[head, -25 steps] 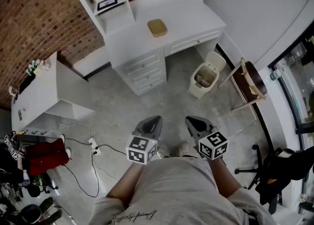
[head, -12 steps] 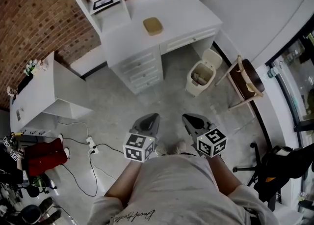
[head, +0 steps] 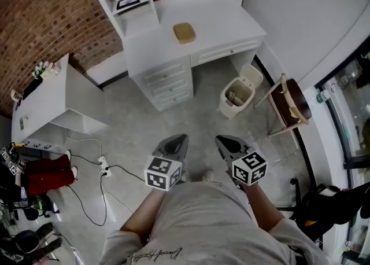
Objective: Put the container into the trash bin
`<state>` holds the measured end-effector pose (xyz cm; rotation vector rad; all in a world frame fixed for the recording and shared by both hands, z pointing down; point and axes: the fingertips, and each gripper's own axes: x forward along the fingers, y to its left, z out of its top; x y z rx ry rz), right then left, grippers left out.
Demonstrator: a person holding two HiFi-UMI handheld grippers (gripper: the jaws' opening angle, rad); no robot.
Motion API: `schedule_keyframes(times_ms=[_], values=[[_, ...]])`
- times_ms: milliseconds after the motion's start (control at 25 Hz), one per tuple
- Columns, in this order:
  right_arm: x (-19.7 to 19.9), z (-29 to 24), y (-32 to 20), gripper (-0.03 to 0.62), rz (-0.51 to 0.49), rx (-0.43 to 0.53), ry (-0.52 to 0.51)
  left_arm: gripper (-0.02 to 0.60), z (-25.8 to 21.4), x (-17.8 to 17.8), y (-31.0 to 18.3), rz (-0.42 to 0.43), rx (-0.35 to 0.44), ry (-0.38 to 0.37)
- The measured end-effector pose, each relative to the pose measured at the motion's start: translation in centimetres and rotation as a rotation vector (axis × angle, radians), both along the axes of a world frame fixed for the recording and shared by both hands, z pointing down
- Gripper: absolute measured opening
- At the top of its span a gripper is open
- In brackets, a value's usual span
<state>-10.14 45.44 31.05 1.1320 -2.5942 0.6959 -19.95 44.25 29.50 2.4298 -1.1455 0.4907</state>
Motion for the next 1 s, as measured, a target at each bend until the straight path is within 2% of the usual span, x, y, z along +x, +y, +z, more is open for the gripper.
schedule_keyframes(times_ms=[600, 1000], values=[[2.3, 1.0, 1.6, 0.029, -0.048, -0.018, -0.015, 0.018, -0.6, 1.5, 1.2, -0.066, 0.027, 0.004], [4.2, 1.6, -1.1, 0.029, -0.010, 0.009, -0.005, 0.018, -0.6, 2.8, -1.8, -0.049, 0.072, 0.030]])
